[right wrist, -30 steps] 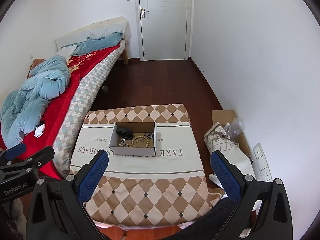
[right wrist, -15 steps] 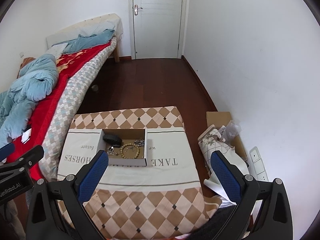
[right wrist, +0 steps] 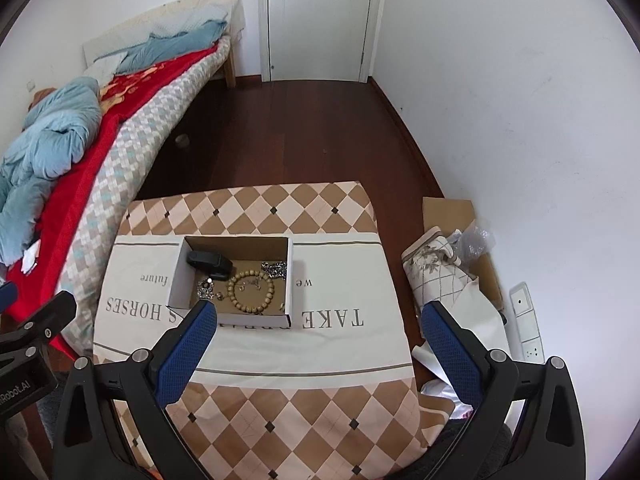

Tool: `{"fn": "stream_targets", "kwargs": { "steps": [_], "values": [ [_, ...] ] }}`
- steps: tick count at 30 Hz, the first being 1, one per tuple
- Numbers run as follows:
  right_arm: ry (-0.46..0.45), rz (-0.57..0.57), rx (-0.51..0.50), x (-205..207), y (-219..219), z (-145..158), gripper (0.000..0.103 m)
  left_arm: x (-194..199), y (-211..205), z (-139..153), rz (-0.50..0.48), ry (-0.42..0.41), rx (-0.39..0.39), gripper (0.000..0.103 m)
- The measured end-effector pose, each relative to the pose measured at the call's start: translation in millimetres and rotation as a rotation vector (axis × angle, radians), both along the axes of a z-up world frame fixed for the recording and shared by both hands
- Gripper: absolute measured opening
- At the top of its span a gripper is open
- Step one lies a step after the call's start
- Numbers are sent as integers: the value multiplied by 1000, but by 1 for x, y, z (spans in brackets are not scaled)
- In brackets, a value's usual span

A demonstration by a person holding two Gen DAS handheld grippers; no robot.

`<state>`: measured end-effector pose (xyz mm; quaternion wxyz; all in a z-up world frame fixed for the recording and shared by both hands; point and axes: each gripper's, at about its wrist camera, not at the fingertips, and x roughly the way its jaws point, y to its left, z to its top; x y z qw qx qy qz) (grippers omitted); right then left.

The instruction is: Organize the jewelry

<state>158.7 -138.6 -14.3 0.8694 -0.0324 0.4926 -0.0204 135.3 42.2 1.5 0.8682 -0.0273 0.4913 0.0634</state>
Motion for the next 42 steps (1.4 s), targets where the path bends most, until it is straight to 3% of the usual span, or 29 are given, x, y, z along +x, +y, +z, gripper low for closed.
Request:
{"fn": "stream_targets", "kwargs": {
  "steps": [42],
  "values": [
    [-4, 50, 3, 0, 3, 7, 103, -1, 4, 5, 0, -25, 18, 103]
  ]
}}
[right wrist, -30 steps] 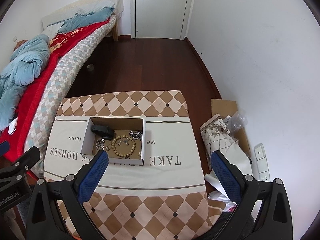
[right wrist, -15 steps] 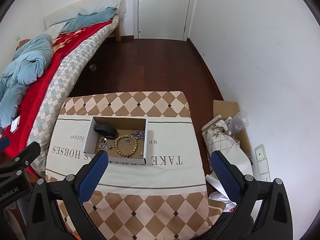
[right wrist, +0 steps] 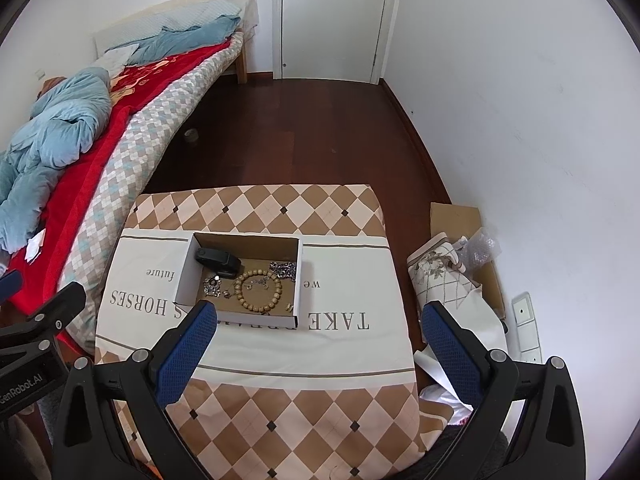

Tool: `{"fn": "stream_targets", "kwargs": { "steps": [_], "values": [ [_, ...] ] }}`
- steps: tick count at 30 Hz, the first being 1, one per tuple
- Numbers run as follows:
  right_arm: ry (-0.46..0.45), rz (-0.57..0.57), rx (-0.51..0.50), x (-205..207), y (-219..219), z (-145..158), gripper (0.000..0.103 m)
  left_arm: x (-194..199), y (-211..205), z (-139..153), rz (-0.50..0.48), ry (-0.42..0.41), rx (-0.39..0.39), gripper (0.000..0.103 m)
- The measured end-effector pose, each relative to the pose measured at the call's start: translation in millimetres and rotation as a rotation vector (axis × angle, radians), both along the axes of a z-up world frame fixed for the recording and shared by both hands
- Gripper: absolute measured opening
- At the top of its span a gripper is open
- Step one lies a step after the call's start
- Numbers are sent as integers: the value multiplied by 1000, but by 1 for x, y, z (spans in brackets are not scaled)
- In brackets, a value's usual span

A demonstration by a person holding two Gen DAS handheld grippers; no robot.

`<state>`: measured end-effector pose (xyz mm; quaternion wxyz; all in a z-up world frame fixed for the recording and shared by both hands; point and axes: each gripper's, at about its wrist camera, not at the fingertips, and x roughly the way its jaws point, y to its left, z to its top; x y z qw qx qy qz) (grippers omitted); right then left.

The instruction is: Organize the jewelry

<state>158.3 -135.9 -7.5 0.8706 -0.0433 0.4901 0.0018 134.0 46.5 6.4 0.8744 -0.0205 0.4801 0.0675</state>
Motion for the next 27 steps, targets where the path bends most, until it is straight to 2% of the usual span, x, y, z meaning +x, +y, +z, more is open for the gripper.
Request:
{"fn": "stream_targets", "kwargs": {
  "steps": [27],
  "values": [
    [1, 12, 13, -3, 4, 4, 103, -3, -3, 1, -4, -3, 5, 103]
  ]
}}
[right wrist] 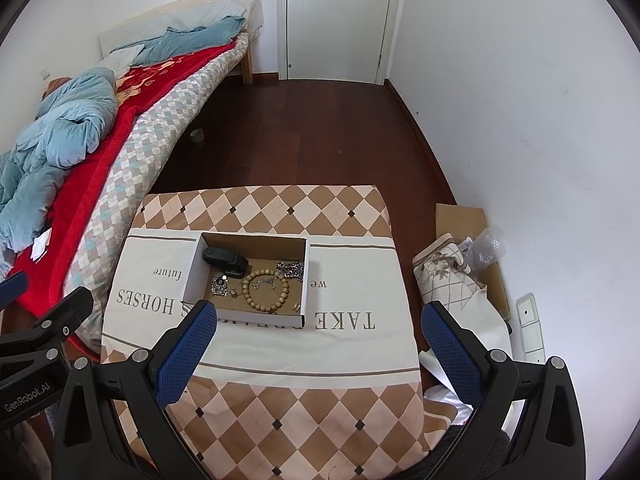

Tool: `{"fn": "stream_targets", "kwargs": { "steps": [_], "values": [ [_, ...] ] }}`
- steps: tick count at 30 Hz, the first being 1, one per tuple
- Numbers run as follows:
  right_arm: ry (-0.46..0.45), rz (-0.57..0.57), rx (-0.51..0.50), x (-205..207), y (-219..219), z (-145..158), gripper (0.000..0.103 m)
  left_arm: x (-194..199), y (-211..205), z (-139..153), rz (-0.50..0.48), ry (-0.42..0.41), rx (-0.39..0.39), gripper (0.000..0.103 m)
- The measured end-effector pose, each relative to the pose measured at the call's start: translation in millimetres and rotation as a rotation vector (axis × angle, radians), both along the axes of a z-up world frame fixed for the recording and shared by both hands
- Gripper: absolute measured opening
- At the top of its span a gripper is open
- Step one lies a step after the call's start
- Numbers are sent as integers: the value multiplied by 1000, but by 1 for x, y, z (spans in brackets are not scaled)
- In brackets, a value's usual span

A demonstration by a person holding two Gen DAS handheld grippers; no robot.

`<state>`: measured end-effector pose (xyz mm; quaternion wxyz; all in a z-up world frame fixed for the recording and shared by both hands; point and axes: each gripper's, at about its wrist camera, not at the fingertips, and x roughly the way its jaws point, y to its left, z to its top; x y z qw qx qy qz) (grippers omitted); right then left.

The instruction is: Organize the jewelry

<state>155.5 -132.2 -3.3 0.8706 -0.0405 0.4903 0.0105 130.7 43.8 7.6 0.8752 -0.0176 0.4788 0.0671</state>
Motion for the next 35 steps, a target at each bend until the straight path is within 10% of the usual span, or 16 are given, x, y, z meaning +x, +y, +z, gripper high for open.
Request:
{"fn": "stream_targets", "kwargs": {
  "steps": [35],
  "values": [
    [-10, 8, 12, 2, -3, 10, 103, -3, -5, 11, -13, -16, 7, 103]
  ]
}}
